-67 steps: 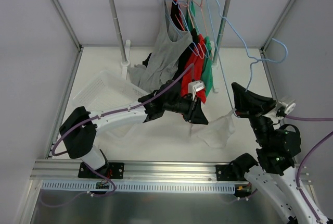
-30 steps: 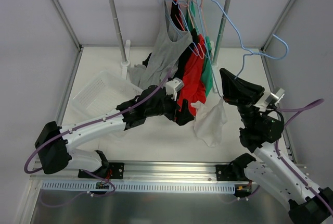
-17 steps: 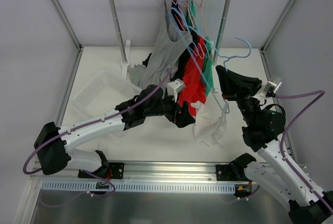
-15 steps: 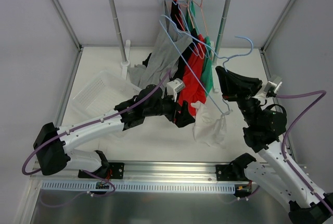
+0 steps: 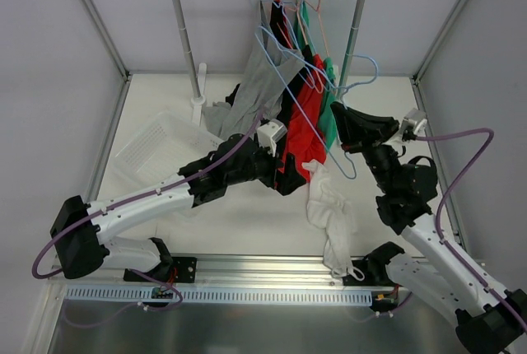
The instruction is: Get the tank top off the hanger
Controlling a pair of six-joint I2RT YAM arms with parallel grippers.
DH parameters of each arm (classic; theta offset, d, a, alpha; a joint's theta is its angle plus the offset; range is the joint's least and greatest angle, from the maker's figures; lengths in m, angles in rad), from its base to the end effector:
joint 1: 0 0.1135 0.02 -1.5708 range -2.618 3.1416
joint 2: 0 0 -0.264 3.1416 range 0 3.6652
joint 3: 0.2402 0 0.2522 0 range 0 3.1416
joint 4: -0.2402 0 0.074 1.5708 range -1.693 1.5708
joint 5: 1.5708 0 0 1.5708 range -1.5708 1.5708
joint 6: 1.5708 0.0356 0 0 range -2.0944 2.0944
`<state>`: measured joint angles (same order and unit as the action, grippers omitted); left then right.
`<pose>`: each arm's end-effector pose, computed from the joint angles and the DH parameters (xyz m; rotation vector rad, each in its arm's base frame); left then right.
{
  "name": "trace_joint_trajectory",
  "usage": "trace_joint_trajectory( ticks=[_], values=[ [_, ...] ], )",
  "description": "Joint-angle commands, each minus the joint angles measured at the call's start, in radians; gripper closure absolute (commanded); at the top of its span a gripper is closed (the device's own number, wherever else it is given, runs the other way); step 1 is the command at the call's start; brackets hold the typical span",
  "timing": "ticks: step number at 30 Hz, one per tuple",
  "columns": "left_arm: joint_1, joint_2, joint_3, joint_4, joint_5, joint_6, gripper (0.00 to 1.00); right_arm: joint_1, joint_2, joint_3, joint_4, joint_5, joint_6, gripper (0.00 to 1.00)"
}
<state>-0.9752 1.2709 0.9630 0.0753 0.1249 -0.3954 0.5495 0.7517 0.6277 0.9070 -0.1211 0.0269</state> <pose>0.1646 -0.2508 0.3235 0.6455 1.8289 -1.0633 0.1301 0.0847 0.4001 -0.3191 0.7419 0.5930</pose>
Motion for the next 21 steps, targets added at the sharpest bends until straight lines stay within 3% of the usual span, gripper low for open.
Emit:
trace_joint_trajectory(
  ticks=[1,3,8,10,14,18,21],
  values=[
    [0.000,-0.076,-0.023,-0.008,-0.182,-0.028,0.01,0.001,-0.031,0.154,-0.275,0.082,-0.099,1.00],
    [0.000,-0.105,-0.026,-0.104,-0.273,-0.048,0.01,0.001,-0.058,0.190,-0.448,0.154,-0.153,1.00],
    [0.029,-0.228,-0.041,-0.305,-0.539,-0.101,0.01,0.001,-0.069,0.277,-0.808,0.164,-0.144,1.00],
    [0.067,-0.257,-0.027,-0.406,-0.542,-0.128,0.01,0.003,-0.007,0.343,-0.951,0.134,-0.148,1.00],
    [0.157,-0.304,-0.004,-0.526,-0.521,-0.132,0.01,0.015,0.130,0.480,-1.036,0.077,-0.148,1.00],
    [0.250,-0.308,0.058,-0.669,-0.475,-0.093,0.01,0.043,0.297,0.669,-1.071,0.115,-0.170,1.00],
    [0.251,-0.312,0.132,-0.811,-0.487,-0.079,0.01,0.073,0.434,0.769,-1.076,0.188,-0.206,1.00]
  ],
)
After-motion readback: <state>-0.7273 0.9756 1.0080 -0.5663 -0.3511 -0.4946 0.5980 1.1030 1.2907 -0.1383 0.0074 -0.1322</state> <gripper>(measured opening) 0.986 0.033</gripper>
